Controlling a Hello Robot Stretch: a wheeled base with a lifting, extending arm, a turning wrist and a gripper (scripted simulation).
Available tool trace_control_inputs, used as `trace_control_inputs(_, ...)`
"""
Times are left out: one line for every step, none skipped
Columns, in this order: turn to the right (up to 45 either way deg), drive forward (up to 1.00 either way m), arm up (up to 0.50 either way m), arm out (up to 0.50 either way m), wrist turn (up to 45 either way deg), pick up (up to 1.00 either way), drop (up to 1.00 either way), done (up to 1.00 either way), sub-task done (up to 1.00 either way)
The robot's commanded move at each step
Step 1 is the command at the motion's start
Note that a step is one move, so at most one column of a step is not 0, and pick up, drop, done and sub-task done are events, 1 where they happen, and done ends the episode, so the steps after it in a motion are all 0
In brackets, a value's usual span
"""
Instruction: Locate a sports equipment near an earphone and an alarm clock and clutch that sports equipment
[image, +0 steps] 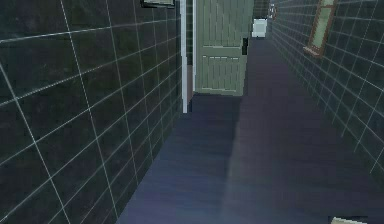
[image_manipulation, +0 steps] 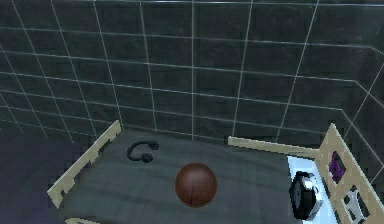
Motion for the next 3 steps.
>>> trace_control_inputs(0.0, 0.0, 0.5, 0.0, 0.0, 0.0, 0.0, 0.0, 0.0)
trace_control_inputs(0.0, 0.0, 0.08, 0.0, 0.0, 0.0, 0.0, 0.0, 0.0)
trace_control_inputs(0.0, 0.0, 0.0, 0.32, 0.0, 0.0, 0.0, 0.0, 0.0)
